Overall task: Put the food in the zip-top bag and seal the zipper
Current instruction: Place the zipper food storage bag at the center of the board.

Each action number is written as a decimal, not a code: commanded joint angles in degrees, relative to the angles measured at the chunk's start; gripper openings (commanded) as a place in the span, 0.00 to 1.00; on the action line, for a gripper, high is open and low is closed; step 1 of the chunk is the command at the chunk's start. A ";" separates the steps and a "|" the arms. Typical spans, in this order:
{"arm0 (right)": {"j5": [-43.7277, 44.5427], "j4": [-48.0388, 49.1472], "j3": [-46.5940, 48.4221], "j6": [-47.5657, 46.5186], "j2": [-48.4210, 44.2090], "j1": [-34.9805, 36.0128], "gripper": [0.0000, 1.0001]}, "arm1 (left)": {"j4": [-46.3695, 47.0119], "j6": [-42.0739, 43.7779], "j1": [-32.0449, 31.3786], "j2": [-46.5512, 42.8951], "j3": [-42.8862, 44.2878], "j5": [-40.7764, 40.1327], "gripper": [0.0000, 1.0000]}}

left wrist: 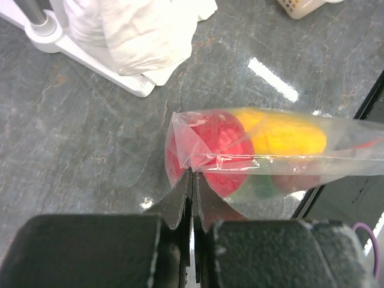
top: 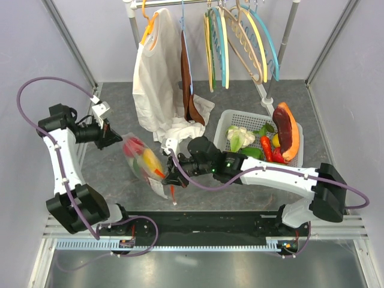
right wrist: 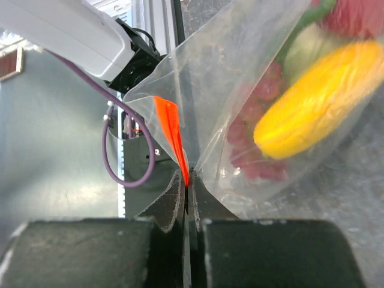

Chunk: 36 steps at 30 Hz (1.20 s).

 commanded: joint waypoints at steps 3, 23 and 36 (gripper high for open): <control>-0.46 7.53 -3.46 5.86 1.18 1.65 0.28 | -4.18 -6.99 -3.52 0.02 4.55 -1.86 0.02; 13.07 -28.42 -0.83 -23.40 -19.30 -0.98 0.94 | 36.03 -49.31 -46.43 9.87 0.42 -18.39 0.40; 13.15 -27.46 1.63 -22.55 -18.68 -1.34 0.95 | 8.30 -6.12 -37.25 -17.02 -16.95 -14.07 0.65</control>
